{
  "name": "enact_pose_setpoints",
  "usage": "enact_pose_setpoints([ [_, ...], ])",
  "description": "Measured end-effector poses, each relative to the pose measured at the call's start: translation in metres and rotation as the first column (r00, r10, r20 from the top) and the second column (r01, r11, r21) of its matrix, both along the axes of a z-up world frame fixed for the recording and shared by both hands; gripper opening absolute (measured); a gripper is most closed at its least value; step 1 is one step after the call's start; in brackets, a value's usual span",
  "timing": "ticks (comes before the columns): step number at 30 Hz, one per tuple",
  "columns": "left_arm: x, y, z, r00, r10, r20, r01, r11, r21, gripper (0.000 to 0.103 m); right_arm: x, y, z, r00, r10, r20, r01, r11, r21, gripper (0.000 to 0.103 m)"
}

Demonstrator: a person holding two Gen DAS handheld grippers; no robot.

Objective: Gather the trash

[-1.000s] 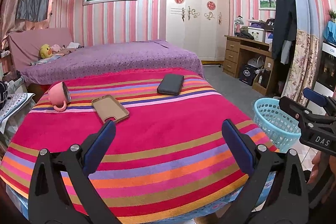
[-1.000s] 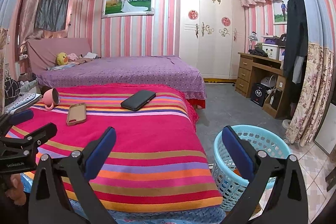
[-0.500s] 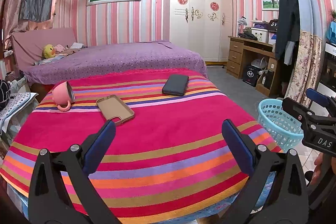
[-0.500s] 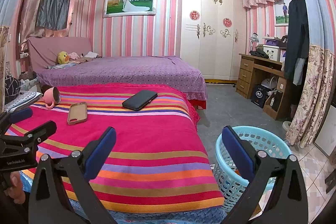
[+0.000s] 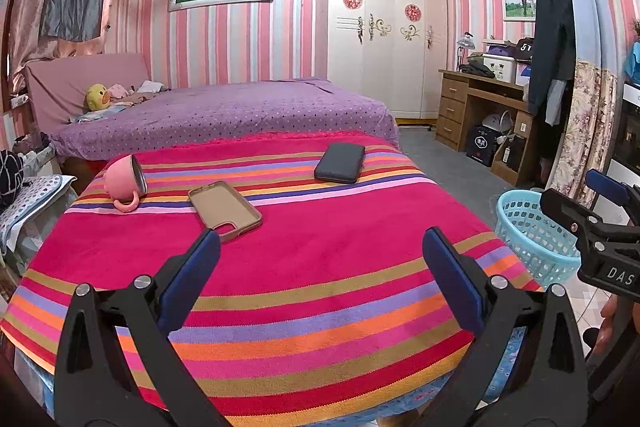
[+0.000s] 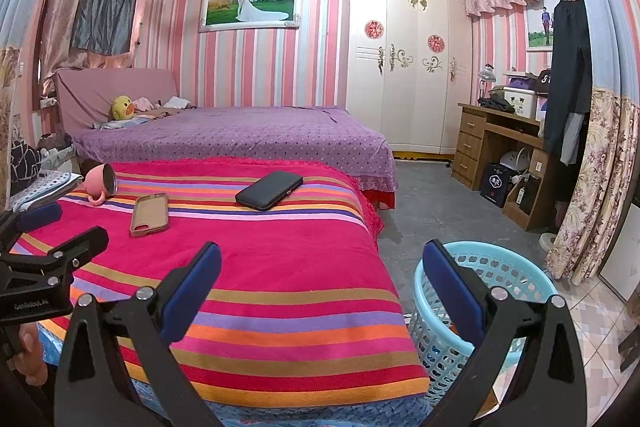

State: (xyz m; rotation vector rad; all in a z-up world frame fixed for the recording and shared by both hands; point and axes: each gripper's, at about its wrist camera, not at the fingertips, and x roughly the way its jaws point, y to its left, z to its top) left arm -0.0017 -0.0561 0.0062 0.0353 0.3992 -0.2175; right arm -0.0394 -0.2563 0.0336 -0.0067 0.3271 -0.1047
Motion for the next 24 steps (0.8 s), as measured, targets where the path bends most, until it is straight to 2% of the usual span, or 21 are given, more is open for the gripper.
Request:
enact_pose_setpoints([
  [24, 0.0024, -0.0008, -0.0034, 1.000, 0.023, 0.016, -0.023, 1.000, 0.005, 0.098, 0.0054, -0.0056, -0.0065, 1.000, 0.002, -0.006, -0.002, 1.000, 0.007, 0.098],
])
